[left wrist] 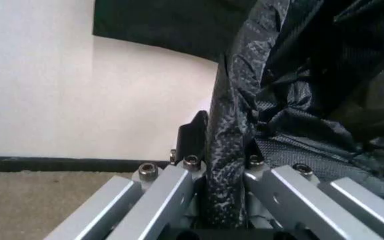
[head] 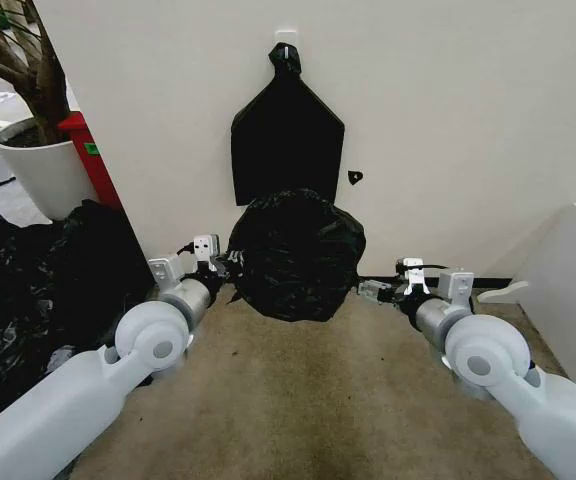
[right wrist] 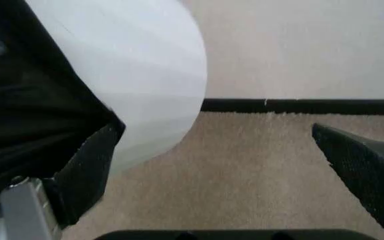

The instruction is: Place the garbage bag over the trash bin.

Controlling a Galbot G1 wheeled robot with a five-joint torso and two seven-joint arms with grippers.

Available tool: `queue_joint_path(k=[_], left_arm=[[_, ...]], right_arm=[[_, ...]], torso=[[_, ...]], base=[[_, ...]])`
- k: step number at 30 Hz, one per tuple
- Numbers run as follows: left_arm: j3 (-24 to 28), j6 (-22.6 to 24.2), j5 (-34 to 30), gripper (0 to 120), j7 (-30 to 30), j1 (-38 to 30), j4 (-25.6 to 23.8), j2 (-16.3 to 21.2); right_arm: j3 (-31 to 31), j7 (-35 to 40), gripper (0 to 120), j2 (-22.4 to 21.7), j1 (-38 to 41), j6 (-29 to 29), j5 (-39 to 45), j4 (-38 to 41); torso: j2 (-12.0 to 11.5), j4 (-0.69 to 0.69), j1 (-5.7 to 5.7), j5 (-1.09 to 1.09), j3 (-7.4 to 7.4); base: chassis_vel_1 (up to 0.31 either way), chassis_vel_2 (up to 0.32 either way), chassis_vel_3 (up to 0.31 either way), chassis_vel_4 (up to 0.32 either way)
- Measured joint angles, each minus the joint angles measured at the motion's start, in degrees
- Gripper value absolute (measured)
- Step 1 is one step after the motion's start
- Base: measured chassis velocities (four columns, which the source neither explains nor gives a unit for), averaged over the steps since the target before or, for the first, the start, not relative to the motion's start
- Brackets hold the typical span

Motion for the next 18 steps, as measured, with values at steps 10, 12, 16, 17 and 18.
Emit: queue_joint_path(k=[10, 12, 16, 17, 18], left_arm=[[-3.00, -3.00, -2.67, 1, 3.80, 1.59, -0.97, 0.60], [-3.39, -3.37, -3.68, 1, 3.88, 1.58, -0.77, 0.52], [-4.00, -3.79, -5.28, 1, 3.80, 1.65, -0.03, 0.27], [-4.18, -3.99, -5.80, 1, 3.73, 1.69, 0.50, 0.12], [-4.29, -4.09, -6.20, 1, 3.70, 1.74, 1.02, 0.02]], right_arm=[[-0.04, -4.75, 100, -0.87, -2.55, 0.34, -2.71, -1.75], [-0.02, -5.21, 100, -1.02, -2.69, 1.03, -2.89, -1.54], [0.92, -6.41, 100, -1.65, -3.18, 3.28, -2.84, -1.11], [1.39, -7.54, 100, -1.98, -3.62, 4.89, -2.91, -1.09], [1.67, -8.58, 100, -2.24, -4.03, 7.08, -3.29, -1.14]], torso=[[0.00, 0.00, 0.00, 0.00, 0.00], [0.00, 0.00, 0.00, 0.00, 0.00], [0.00, 0.00, 0.00, -0.01, 0.00], [0.00, 0.00, 0.00, -0.01, 0.00], [0.00, -0.01, 0.00, 0.00, 0.00]], base=[[0.000, 0.000, 0.000, 0.000], [0.000, 0.000, 0.000, 0.000], [0.000, 0.000, 0.000, 0.000], [0.000, 0.000, 0.000, 0.000], [0.000, 0.000, 0.000, 0.000]])
